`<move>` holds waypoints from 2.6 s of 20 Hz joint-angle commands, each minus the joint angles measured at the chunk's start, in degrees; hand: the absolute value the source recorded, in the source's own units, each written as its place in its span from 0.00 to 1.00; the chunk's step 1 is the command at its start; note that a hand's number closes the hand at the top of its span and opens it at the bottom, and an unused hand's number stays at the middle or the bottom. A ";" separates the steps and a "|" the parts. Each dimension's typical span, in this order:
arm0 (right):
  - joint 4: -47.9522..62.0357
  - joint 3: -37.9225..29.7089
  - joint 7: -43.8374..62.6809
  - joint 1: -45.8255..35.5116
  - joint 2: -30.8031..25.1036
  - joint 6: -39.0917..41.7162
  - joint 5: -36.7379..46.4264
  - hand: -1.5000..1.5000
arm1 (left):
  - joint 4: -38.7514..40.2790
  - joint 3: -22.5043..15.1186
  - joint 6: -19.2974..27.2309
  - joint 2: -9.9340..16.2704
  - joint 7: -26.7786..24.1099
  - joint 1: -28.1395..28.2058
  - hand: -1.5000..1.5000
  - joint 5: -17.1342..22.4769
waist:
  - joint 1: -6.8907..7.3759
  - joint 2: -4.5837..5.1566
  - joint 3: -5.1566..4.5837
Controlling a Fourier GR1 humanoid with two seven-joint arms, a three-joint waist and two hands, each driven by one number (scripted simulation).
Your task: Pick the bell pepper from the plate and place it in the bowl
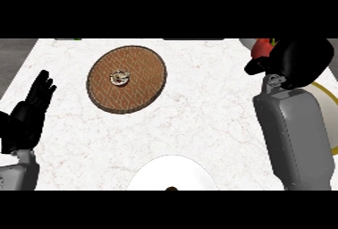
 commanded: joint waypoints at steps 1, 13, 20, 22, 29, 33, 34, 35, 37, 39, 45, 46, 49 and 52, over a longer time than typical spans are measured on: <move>-1.69 -5.47 -0.81 1.89 -2.59 -1.71 -3.77 1.00 | -3.41 -0.43 0.11 -0.51 -0.10 3.34 0.50 -0.76 | 0.21 0.05 0.04; 11.77 -18.11 -20.41 11.62 -12.24 -19.52 -17.32 1.00 | -1.26 -0.63 0.30 -1.48 0.90 -0.05 0.50 -1.71 | 0.30 0.24 0.06; 22.83 -22.61 -30.06 9.78 -19.41 -23.40 -23.80 1.00 | -3.70 -0.35 -1.33 -1.80 -1.01 4.22 0.50 -1.23 | 0.55 0.19 0.06; 28.13 -22.19 -21.21 13.09 -16.83 -14.43 -20.57 1.00 | 0.88 0.61 -0.79 -0.82 -0.58 -0.99 0.50 -1.27 | 0.09 0.54 0.06; 38.63 -28.22 -37.19 12.33 -20.97 -15.57 -32.90 0.00 | -1.38 1.65 -1.21 0.05 2.78 -1.93 0.50 -0.50 | 0.55 0.31 0.11; 35.60 -33.40 -43.80 11.78 -19.10 -20.75 -40.69 0.00 | -0.12 1.35 -1.33 -0.77 0.78 -0.78 0.50 -0.71 | 0.17 0.31 0.13; 33.08 -34.49 -43.84 10.54 -17.99 -21.32 -42.77 0.00 | 0.03 0.03 0.51 -2.22 1.18 -0.73 0.50 -2.48 | -0.18 0.19 0.14; 30.05 -36.80 -46.29 10.59 -16.48 -23.51 -46.18 0.00 | 0.31 1.81 -0.83 -0.73 0.49 -0.70 0.50 -0.86 | -0.79 -0.06 0.17; 26.23 -40.50 -49.79 11.91 -15.33 -26.93 -50.72 0.00 | -0.32 1.67 -0.63 -1.17 -0.73 1.66 0.50 -1.28 | -1.22 -0.33 0.17; 23.07 -43.47 -52.44 11.57 -14.63 -27.02 -55.94 0.00 | -0.79 1.54 -0.77 -1.11 0.30 1.19 0.50 -1.09 | -1.37 -0.40 0.16; 10.13 -48.97 -54.33 24.98 -12.59 -17.26 -68.64 0.00 | -1.31 -0.64 0.57 -3.14 0.37 0.96 0.50 -3.02 | -1.39 -0.25 0.00; 10.04 -51.91 -56.56 28.78 -13.23 -15.21 -71.38 0.00 | 0.37 2.25 -1.10 -0.60 0.14 0.06 0.50 -1.02 | -1.89 -0.27 0.00; 0.38 -53.11 -50.34 35.42 -13.43 -8.83 -75.27 0.00 | -0.81 1.31 -0.11 -2.26 -0.82 2.42 0.50 -1.94 | -1.30 -0.24 -0.03; -5.96 -57.12 -54.24 43.62 -8.69 -4.10 -82.44 0.00 | 1.48 3.49 -2.01 -0.19 -3.02 1.90 0.50 -0.53 | -1.72 -0.23 -0.05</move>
